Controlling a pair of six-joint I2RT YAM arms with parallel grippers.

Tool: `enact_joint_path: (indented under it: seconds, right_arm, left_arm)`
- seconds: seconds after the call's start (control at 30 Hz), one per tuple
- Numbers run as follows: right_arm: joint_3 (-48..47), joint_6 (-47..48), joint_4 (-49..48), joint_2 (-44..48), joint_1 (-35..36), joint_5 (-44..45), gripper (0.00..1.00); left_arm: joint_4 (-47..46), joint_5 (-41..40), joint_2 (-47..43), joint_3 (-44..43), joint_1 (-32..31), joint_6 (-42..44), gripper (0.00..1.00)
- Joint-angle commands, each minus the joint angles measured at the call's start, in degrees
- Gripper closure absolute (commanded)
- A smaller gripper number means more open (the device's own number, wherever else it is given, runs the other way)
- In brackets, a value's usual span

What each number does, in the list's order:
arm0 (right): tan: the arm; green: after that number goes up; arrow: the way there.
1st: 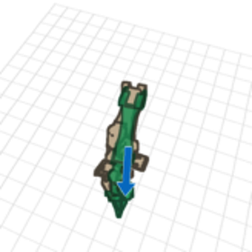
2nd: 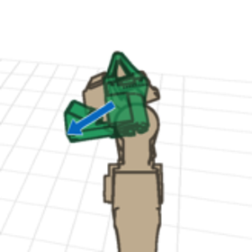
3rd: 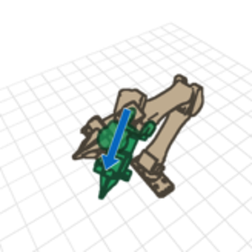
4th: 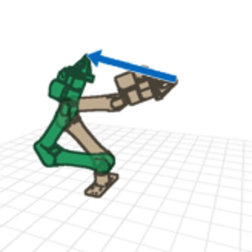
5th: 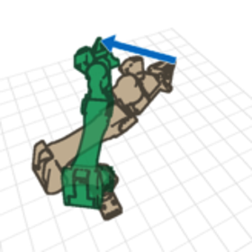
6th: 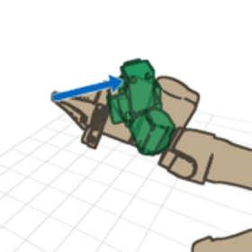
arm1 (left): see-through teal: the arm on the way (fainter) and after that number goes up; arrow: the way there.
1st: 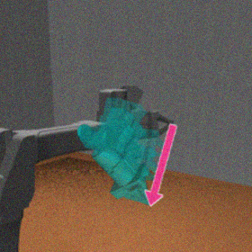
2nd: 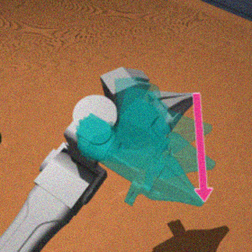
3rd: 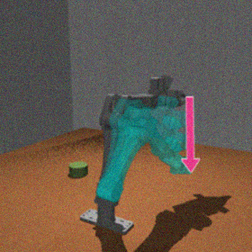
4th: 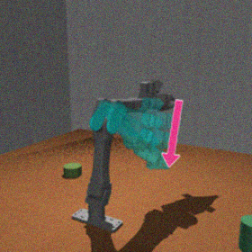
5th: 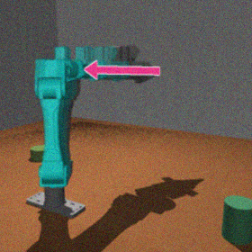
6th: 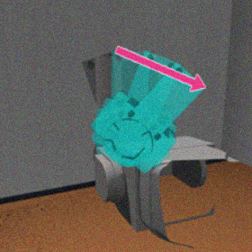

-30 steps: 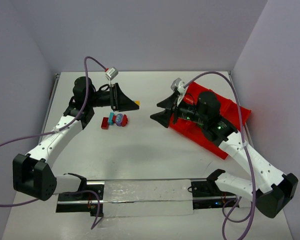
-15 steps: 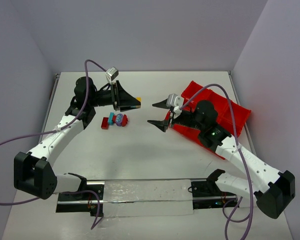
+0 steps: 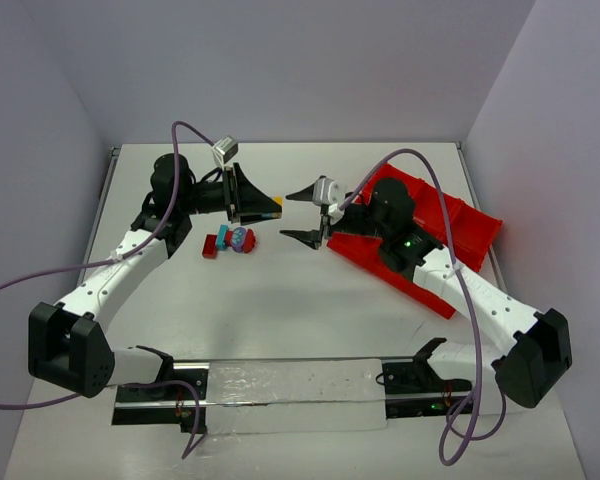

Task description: Sort the legos into containers by color

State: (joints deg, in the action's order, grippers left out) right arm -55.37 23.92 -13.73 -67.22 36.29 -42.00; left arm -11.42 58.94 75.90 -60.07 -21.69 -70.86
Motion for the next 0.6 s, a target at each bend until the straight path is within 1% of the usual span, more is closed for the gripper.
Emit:
enact_joint_path:
  seconds: [0.0, 0.17, 0.33, 0.47, 0.5, 0.57]
  right_arm:
    - [-5.47, 1.49, -1.94, -2.37, 0.36, -2.86, 0.25]
    - [-7.88, 1.43, -1.35, -4.26, 0.36, -4.78, 0.25]
    - [-10.19, 2.18, 1.33, -6.18, 0.36, -6.18, 0.27]
    - [-10.36, 1.75, 1.16, -6.88, 0.36, -6.52, 0.36]
    - [-10.28, 1.58, 1.16, -6.96, 0.36, -6.27, 0.41]
    - [-9.78, 1.10, 0.43, -6.96, 0.36, -6.02, 0.46]
  left_arm:
    - [0.99, 0.65, -1.46, -2.41, -0.32, 1.69, 1.00]
    - [0.78, 0.83, -1.81, -2.12, -0.28, 1.95, 1.00]
    - [0.53, 1.18, -2.26, -1.90, -0.28, 2.05, 1.00]
    - [1.04, 1.26, -2.42, -2.15, -0.28, 2.57, 1.00]
    - [1.13, 1.27, -2.51, -2.15, -0.28, 2.65, 1.00]
    - [0.97, 1.27, -2.51, -2.06, -0.28, 2.66, 1.00]
